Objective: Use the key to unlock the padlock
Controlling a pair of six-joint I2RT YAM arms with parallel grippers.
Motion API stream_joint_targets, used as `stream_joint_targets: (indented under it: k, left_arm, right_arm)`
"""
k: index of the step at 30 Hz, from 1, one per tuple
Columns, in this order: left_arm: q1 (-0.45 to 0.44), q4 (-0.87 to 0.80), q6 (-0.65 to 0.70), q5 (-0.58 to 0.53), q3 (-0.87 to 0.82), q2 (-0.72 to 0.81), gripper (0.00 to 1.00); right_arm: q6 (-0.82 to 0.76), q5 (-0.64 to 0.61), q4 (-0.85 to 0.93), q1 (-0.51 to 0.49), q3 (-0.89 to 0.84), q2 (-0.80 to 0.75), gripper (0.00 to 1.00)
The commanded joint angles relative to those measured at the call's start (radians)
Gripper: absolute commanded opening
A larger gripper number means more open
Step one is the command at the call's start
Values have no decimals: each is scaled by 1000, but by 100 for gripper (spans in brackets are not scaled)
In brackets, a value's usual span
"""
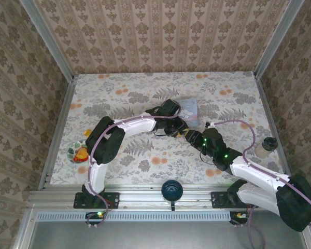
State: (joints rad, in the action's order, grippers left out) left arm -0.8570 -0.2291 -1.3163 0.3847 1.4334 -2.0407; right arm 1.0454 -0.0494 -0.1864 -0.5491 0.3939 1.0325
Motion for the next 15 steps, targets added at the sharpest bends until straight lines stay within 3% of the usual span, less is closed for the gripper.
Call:
stream_joint_targets:
  k: [1, 7, 15]
  left_arm:
    - [-11, -18, -77, 96, -51, -10, 24]
    - [-11, 28, -99, 99, -85, -6, 24]
    - [-11, 36, -99, 98, -89, -3, 24]
  right_arm:
    - [-74, 86, 55, 35, 25, 6, 41]
    - [-157, 99, 131, 47, 47, -17, 44]
    - [-180, 134, 54, 66, 36, 23, 45]
